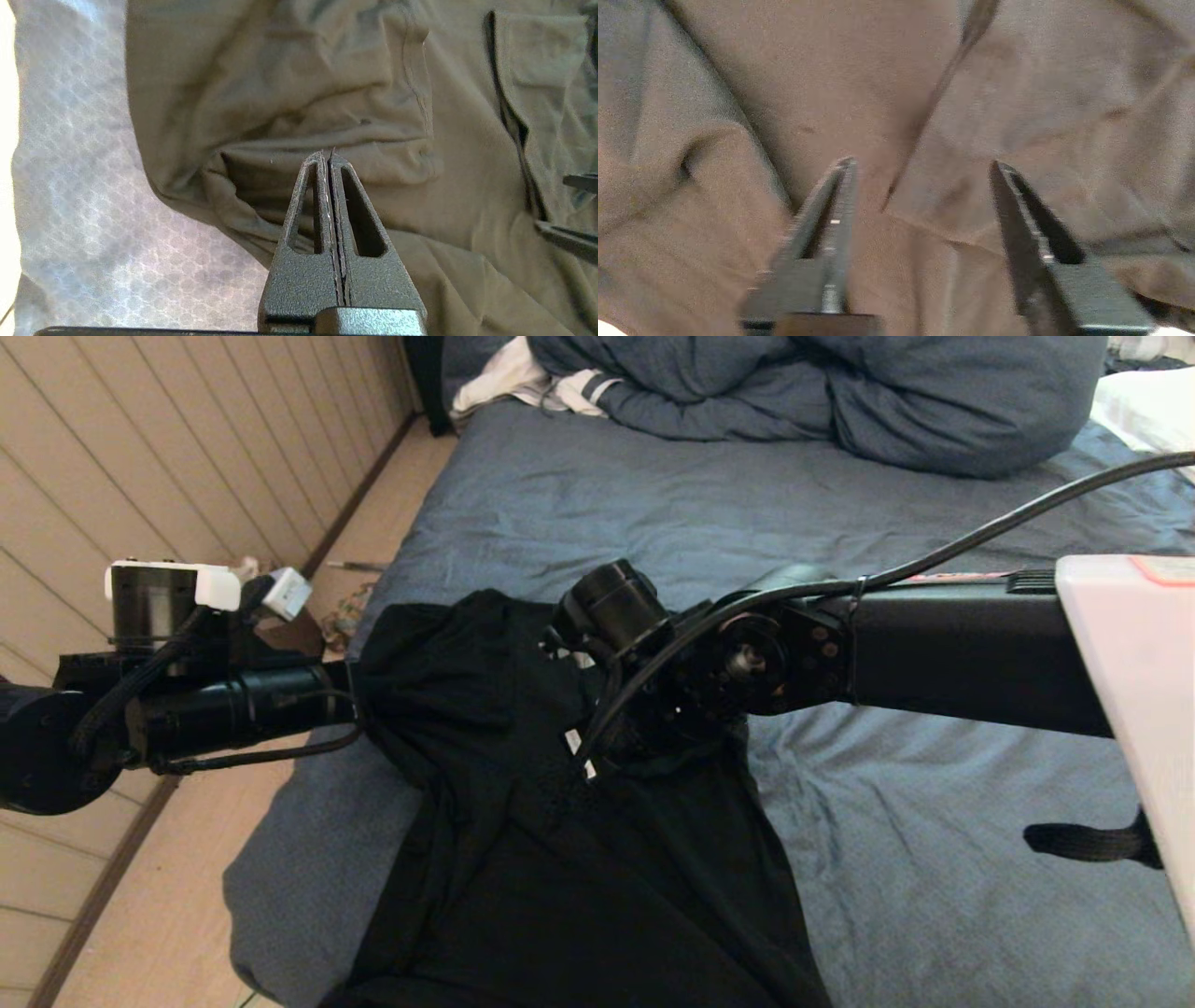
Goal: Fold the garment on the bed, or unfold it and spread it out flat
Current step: Unford the black T-shirt
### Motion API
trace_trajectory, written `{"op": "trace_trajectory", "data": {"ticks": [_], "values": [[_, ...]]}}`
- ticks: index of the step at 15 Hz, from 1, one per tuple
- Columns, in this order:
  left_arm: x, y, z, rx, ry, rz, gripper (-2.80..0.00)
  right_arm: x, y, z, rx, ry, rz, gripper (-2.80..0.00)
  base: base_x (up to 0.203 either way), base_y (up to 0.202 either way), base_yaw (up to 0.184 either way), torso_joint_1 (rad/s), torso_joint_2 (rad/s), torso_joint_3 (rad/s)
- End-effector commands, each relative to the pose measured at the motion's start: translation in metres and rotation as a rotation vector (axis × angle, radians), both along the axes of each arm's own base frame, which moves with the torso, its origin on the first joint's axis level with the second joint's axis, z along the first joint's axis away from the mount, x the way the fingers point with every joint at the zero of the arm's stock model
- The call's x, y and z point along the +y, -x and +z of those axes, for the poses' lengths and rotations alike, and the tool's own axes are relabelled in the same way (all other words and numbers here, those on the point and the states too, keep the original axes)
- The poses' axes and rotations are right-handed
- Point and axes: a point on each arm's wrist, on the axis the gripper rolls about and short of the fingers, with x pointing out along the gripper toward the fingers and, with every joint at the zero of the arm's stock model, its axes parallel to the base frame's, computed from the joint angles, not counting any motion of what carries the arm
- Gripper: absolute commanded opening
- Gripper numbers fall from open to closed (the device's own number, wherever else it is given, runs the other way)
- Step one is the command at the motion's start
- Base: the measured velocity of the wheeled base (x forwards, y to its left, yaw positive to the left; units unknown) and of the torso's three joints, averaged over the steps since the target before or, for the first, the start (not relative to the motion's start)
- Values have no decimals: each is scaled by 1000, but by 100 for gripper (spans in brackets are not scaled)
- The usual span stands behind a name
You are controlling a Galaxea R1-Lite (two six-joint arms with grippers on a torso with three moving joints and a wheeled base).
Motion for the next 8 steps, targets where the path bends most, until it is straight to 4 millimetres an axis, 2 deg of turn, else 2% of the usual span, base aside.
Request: {"op": "trace_trajectory", "data": {"ticks": [1,2,3,8], "values": [[-3,0,-7,22,-1,-10,-280,3,-8,-13,12,16,-13,0,0,0,0,0,0,0],[-4,-1,-8,24,-2,-13,-280,3,-9,-14,9,16,-18,0,0,0,0,0,0,0],[-5,-1,-8,25,-2,-15,-280,3,-10,-13,7,15,-21,-280,0,0,0,0,0,0],[-6,-2,-9,28,0,-17,-280,1,-9,-9,0,9,-23,-280,0,0,0,0,0,0]]}}
